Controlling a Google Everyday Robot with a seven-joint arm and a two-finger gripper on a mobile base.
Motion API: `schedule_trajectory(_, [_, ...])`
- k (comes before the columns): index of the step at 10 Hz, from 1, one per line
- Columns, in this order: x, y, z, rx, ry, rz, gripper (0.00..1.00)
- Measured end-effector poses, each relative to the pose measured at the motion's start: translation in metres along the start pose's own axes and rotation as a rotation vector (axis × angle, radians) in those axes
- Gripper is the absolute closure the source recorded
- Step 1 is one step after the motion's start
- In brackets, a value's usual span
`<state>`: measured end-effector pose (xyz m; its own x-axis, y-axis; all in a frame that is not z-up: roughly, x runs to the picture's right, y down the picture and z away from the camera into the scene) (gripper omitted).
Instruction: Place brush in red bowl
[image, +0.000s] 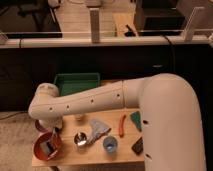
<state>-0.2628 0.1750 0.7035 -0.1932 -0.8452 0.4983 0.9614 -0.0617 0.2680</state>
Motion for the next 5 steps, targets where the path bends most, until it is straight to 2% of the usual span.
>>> schedule_trajectory(3, [-0.002, -0.0019, 0.0022, -0.01, -0.006, -0.005, 0.29])
schedule_trajectory(4, [-0.0022, -0.0017, 0.0028, -0.012, -0.009, -0.003, 0.23])
schedule_trajectory(5, [-0.0023, -0.0024, 0.0028, -0.013, -0.012, -0.003, 0.22])
